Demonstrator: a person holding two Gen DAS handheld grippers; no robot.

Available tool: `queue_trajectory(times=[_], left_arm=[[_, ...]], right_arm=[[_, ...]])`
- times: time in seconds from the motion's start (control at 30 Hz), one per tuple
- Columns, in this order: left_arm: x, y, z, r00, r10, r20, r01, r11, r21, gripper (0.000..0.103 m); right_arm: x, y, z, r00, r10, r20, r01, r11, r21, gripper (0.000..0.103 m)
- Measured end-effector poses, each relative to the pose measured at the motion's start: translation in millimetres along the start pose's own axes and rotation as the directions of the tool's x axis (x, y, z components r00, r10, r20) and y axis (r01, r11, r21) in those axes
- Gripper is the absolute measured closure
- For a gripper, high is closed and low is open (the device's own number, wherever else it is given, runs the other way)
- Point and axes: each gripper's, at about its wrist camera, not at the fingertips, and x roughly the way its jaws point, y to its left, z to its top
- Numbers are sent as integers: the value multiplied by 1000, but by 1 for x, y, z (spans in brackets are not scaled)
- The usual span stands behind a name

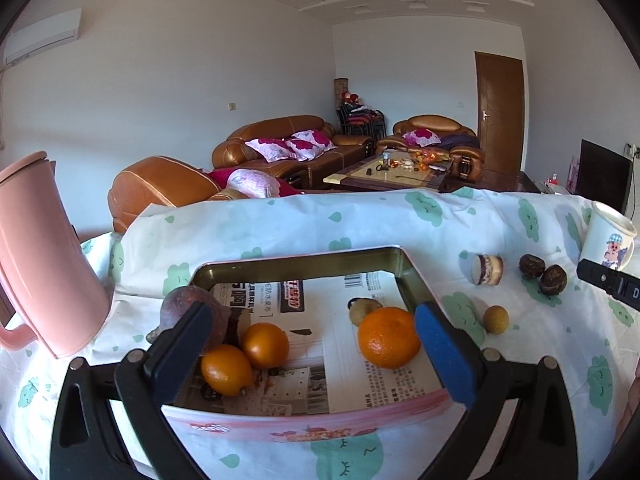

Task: Organize fruits
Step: 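Grasp brown round fruit with the right tool while the left tool grasps the small yellow fruit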

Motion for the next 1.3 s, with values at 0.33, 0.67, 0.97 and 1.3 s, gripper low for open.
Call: queue_trajectory(times=[0.33, 0.67, 0.97, 1.3], left_arm=[[-12, -32, -2, 993, -114, 6, 113, 990, 79, 0], [-11, -51, -3, 990, -141, -21, 142, 988, 60, 0], [-6, -77, 0, 983, -177, -52, 181, 980, 85, 5], [26, -139, 8, 964, -205, -168, 231, 961, 153, 36]], right_arm=[[7, -33, 0, 992, -94, -81, 95, 995, 7, 60], [41, -17, 16, 991, -44, -127, 33, 995, -89, 60], [74, -15, 17, 962, -15, -272, -17, 993, -113, 66], [23, -38, 33, 991, -35, -133, 30, 999, -39, 66]])
